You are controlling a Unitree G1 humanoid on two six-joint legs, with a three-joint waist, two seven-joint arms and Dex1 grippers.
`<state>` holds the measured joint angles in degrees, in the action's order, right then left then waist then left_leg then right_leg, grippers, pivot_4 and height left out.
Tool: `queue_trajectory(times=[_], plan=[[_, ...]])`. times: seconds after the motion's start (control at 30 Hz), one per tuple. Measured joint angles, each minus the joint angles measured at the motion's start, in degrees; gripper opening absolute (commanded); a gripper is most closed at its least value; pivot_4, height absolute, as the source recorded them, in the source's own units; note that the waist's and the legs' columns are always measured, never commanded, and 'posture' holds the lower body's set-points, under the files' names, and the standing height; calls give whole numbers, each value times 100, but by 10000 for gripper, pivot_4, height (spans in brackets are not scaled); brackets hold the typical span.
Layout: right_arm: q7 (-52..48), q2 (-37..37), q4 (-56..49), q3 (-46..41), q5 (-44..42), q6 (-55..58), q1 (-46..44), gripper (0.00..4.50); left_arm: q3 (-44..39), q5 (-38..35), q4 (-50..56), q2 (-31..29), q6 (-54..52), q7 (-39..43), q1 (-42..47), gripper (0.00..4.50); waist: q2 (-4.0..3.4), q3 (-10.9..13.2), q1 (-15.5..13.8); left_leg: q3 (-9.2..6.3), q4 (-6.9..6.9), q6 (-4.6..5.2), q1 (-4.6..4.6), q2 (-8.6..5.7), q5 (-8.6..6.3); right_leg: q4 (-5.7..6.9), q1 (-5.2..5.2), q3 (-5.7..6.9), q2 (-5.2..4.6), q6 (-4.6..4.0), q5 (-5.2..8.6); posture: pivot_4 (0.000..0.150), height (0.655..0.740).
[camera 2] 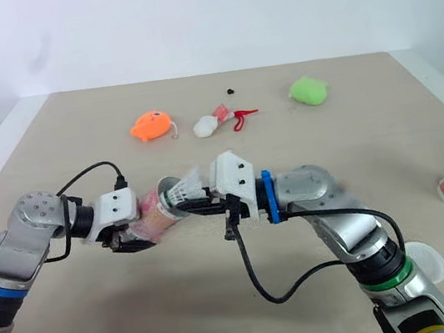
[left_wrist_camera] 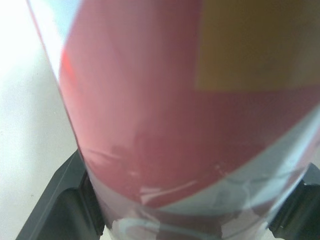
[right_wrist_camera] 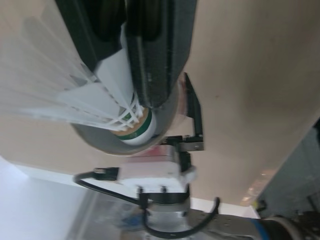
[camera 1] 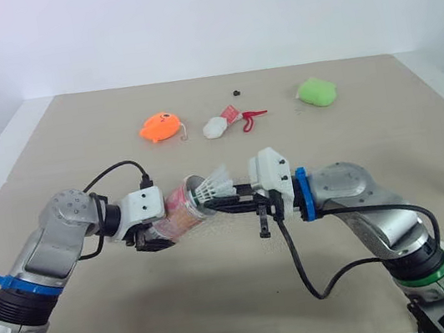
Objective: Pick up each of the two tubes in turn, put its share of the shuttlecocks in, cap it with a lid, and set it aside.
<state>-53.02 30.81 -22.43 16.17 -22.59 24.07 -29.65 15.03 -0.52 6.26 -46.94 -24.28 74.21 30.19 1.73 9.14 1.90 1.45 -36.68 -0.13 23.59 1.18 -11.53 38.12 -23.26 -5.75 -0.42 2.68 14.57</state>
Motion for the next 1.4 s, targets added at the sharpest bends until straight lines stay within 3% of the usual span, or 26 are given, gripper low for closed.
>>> queue_trajectory(times=[0.1, 0.17, 0.3, 0.33, 0.37, 0.43, 0.5, 0.6, 0.9, 1.2, 1.4], plan=[[-183, -13, 36, -34, -118, 97, -244, 26304, -37, -4, 127, -19, -103, -50, -81, 34600, 0, 0, 3, -2, 0, 0, -2, 3, 0, 1, -3, -1, 1, -2, -3, 1500, 7400], [-201, -22, 35, -51, -186, 115, -329, 26304, -37, -6, 141, -19, -114, -69, -89, 34600, 0, 0, 2, -4, 0, 0, -3, 4, 0, 1, -1, 2, 2, -3, -4, 1500, 7400], [-334, -22, 226, -180, -382, 299, -661, 18205, -69, -17, 178, -28, -167, -115, -131, 34600, 0, 1, 3, -2, -1, 0, -3, 5, 0, 1, -3, 2, 1, -7, -6, 1500, 7400], [-366, -17, 334, -261, -438, 342, -805, 11828, -76, -21, 181, -28, -186, -122, -137, 34600, 0, 1, 4, 0, -1, 0, -3, 7, 0, 1, -4, 2, 1, -9, -7, 1500, 7400], [-381, -14, 395, -303, -458, 359, -893, 9997, -78, -22, 182, -28, -191, -123, -139, 34600, 0, 1, 4, 1, -2, 0, -3, 7, 0, 1, -5, 2, 1, -11, -8, 1500, 7400], [-491, 69, 712, -613, -571, 485, -1530, 854, -82, -43, 229, -37, -214, -129, -159, 34600, 2, 0, 4, 1, 2, 0, -4, 10, 0, 0, -4, 10, 1, -13, -6, 1500, 7400], [-647, 71, 842, -510, -579, 586, -1607, 291, -83, -61, 242, -56, -232, -124, -161, 34600, 1, 0, 4, 2, 8, 0, -3, 10, 0, 1, -6, 12, 3, -18, -1, 1500, 7400], [-985, -245, 1454, 667, 299, 201, -1779, 291, -92, -61, 273, -55, -322, -158, -169, 34600, -1, 0, 16, 6, 9, 0, -3, 13, -1, 3, -9, 14, 12, -22, -1, 1500, 7400], [-1084, -939, 2289, 1605, 1707, -774, -2183, 291, -89, -60, 324, -73, -368, -209, -212, 34600, 0, 0, 23, 1, 4, 0, -6, 17, 0, 6, -10, 16, 5, -25, -7, 1500, 7400], [-1223, -1064, 2431, 1701, 2188, -1149, -2330, 291, -87, -58, 289, -62, -362, -227, -227, 34600, 0, 0, 22, 1, 5, 0, -15, 23, 0, 8, -6, 22, 9, -34, -7, 1500, 7400], [-1568, -821, 2211, 1249, 1792, -873, -2314, 291, -72, -60, 216, 46, -311, -224, -165, 34600, 0, 0, -39, 0, 2, 0, -6, 14, 0, 7, -7, 22, -1, -31, -8, 1500, 7400]])
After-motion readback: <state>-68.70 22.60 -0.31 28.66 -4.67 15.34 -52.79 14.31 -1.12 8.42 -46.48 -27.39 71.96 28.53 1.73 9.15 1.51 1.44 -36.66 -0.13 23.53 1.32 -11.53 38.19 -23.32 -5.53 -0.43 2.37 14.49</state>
